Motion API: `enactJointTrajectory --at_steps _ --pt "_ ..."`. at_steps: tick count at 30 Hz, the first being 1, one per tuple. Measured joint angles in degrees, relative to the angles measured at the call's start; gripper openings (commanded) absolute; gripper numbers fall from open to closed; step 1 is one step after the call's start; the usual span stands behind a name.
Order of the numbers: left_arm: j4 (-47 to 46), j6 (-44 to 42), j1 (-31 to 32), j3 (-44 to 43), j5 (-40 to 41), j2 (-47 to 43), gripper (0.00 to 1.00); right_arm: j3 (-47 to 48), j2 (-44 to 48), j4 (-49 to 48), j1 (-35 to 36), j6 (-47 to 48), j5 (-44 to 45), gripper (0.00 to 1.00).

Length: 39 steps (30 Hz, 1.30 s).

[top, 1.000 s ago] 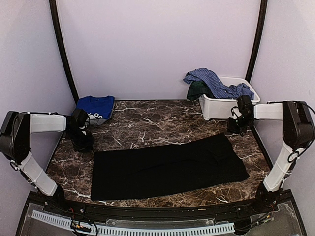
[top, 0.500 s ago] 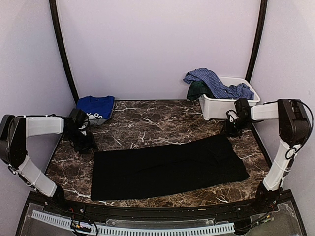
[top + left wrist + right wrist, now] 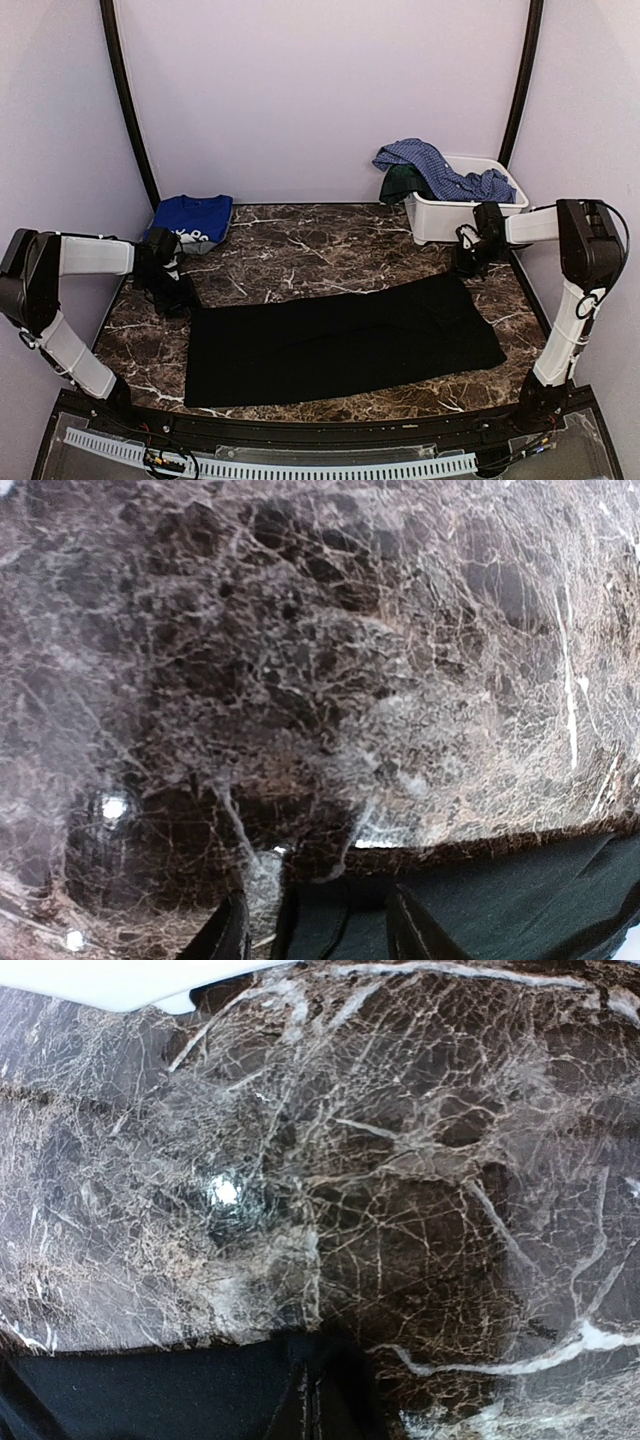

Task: Fold and stack the mixed laundry pile
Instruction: Smooth out the rectangle-folded T-shirt at the center of the board.

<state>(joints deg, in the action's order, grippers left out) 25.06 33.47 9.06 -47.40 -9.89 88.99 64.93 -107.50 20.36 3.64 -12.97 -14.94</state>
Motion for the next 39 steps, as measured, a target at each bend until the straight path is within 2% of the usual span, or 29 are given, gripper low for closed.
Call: enactJointTrajectory --at_steps 3,5,7,8,9,10,12,27,29,30,32,33,34,37,39 --pt "-0.8 0.0 0.2 0.3 -0.8 0.5 0.46 0.0 -0.1 0.0 0.1 0.0 0.2 0.00" --pt "-1.7 0.0 0.5 0.3 -1.3 0.7 0.41 0.0 -0.1 0.0 0.1 0.0 0.3 0.00" --pt "-2.2 0.0 0.9 0.3 -1.6 1.0 0.33 0.0 -0.2 0.0 0.1 0.0 0.4 0.00" --pt "-2.7 0.0 1.2 0.3 -1.8 1.2 0.25 0.0 -0.2 0.1 0.1 0.0 0.6 0.00" --pt "-2.8 0.1 1.4 0.3 -1.9 1.4 0.21 0.0 -0.2 0.1 0.1 0.0 0.8 0.00" --pt "-2.9 0.5 1.6 0.3 -1.9 1.4 0.11 0.0 -0.2 0.1 0.1 0.0 1.0 0.00" --pt "-3.0 0.5 1.7 0.3 -1.8 1.6 0.01 0.0 -0.2 0.1 0.1 0.0 1.6 0.00" --pt "0.5 1.5 0.9 -2.6 5.9 2.1 0.00 -1.8 4.5 0.1 0.1 -2.2 10.1 0.00" --pt "0.3 1.4 0.9 -3.9 6.0 3.4 0.06 -1.7 4.7 -0.1 0.1 -2.1 9.9 0.00" --pt "0.3 1.4 0.9 -4.7 6.0 4.4 0.09 -1.5 4.5 -0.1 0.1 -2.1 9.5 0.06" --pt "0.3 1.0 0.8 -6.7 6.0 6.9 0.19 0.5 3.4 1.0 0.1 -1.6 8.1 0.35" --pt "0.3 0.4 0.8 -7.7 6.1 7.9 0.30 1.7 2.8 1.2 0.1 -1.8 7.4 0.46" --pt "0.4 0.2 0.8 -8.9 6.1 9.0 0.35 3.0 2.3 1.3 0.1 -1.4 7.0 0.52" --pt "0.3 -1.0 0.7 -11.3 6.3 9.3 0.54 4.3 3.7 2.0 0.1 -0.7 5.4 0.60" --pt "0.3 -2.3 0.7 -11.7 6.3 7.3 0.60 3.8 6.4 3.4 0.2 -0.5 4.1 0.64"
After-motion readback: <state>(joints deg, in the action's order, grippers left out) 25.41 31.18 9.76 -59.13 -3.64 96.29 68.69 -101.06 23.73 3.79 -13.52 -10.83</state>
